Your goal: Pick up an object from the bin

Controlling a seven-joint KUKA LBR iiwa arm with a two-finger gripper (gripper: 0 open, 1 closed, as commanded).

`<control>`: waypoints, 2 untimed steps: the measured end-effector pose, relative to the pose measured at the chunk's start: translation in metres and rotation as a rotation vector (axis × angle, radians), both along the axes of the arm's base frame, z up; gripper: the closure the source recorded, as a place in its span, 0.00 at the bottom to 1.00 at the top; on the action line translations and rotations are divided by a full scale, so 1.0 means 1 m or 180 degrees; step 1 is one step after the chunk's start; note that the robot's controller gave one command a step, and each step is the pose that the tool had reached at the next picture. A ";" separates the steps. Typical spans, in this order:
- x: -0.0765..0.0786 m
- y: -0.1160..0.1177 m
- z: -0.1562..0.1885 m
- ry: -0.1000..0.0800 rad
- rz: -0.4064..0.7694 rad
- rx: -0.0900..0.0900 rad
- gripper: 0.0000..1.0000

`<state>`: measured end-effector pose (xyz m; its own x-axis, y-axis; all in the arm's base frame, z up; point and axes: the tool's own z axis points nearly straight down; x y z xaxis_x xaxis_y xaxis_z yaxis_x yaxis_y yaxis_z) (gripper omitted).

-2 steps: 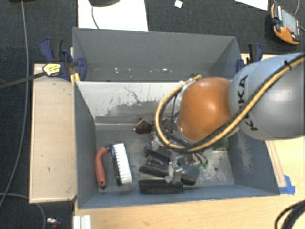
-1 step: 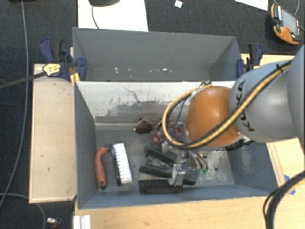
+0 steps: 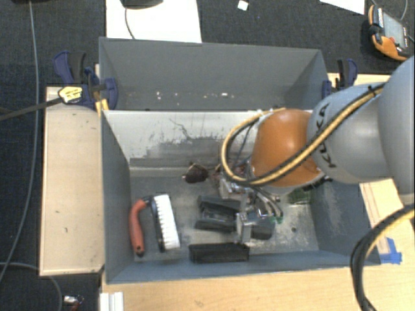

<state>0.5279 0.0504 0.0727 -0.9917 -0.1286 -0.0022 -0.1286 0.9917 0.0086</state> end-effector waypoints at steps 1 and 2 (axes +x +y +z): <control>-0.015 0.030 0.002 -0.0049 -0.1120 -0.0012 1.00; -0.015 0.030 0.002 -0.0049 -0.1120 -0.0011 1.00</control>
Offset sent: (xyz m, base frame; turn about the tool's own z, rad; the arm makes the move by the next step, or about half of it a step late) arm 0.0000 0.0000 0.0000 0.0000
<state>0.5132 0.0806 0.0751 -0.9751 0.2211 -0.0177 0.2211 0.9752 0.0057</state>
